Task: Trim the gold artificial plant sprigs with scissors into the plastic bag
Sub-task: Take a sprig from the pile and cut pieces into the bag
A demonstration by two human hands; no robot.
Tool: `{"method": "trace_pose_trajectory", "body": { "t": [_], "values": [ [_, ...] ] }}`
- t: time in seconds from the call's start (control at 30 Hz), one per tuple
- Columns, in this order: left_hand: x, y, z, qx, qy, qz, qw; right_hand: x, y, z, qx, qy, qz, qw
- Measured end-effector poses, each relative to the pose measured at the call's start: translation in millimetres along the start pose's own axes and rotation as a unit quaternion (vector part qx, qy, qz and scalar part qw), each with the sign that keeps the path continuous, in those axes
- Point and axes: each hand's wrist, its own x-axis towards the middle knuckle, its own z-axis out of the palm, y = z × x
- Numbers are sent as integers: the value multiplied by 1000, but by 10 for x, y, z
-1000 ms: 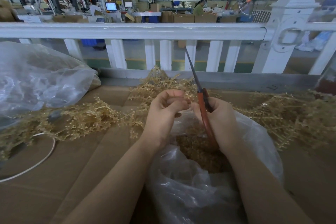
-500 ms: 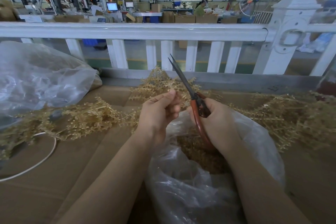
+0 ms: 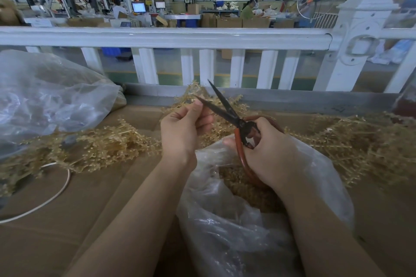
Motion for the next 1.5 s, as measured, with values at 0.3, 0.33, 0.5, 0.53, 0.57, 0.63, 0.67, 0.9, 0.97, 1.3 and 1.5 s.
{"method": "trace_pose_trajectory", "body": {
  "t": [0.3, 0.33, 0.5, 0.53, 0.57, 0.63, 0.67, 0.9, 0.97, 1.3, 1.5],
  "values": [
    [-4, 28, 11, -44, 6, -55, 997, -7, -20, 7, -105, 11, -24, 994],
    [-4, 26, 11, -51, 7, -63, 997, -5, -22, 9, -112, 11, -23, 993],
    [-1, 25, 5, -72, 2, -78, 994, 13, -5, 28, -124, 21, -14, 992],
    [2, 27, 4, -73, 0, -77, 994, 17, -4, 28, -127, 23, -15, 992],
    [2, 30, 4, -75, -1, -76, 994, 18, -3, 29, -129, 22, -16, 991],
    [3, 34, 6, -77, -1, -74, 994, 17, -5, 25, -128, 25, -18, 991],
    [4, 34, 7, -77, -1, -73, 994, 9, -9, 23, -127, 32, -21, 991],
    [3, 33, 3, -53, -11, -48, 997, -11, 5, 30, -113, 24, -29, 993],
    [0, 30, 2, -46, -10, -37, 998, -5, 9, 27, -91, 11, -21, 996],
    [17, 16, -27, -39, -17, -20, 999, 4, 2, 27, -102, 32, -24, 994],
    [32, 6, -35, -49, -18, -21, 998, 14, 6, 26, -116, 29, -10, 993]
  ]
}}
